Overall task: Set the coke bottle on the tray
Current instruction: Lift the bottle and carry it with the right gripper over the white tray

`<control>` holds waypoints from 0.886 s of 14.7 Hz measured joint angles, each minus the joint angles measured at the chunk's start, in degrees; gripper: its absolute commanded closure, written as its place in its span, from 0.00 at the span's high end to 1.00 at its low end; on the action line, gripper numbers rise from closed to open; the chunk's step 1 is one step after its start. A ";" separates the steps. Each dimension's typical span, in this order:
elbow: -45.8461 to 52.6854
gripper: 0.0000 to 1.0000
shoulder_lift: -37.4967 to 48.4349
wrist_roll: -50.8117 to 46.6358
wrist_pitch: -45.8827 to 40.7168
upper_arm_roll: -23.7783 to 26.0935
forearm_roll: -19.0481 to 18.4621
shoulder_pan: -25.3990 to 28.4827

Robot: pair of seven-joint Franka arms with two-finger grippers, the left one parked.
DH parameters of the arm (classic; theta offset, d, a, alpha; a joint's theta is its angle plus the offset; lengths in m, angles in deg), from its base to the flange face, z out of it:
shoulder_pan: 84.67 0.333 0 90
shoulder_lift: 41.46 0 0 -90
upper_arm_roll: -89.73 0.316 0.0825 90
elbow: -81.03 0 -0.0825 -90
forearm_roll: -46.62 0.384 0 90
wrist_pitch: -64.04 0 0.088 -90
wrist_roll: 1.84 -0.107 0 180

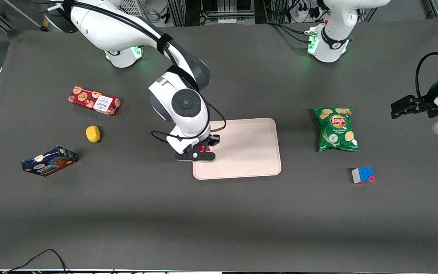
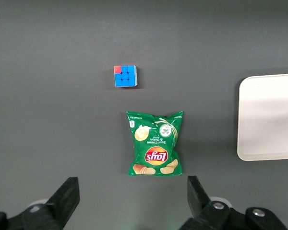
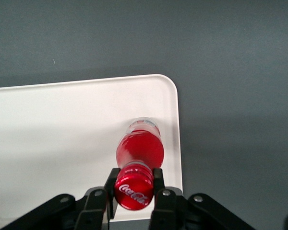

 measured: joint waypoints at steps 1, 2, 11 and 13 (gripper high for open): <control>-0.22 0.00 -0.19 -0.01 0.40 -0.01 0.00 0.00; -0.48 0.00 -0.33 -0.05 0.75 -0.03 0.00 -0.02; -0.96 0.20 -0.42 -0.16 0.91 -0.14 0.00 -0.41; -0.97 0.82 -0.42 -0.19 0.92 -0.15 0.00 -0.45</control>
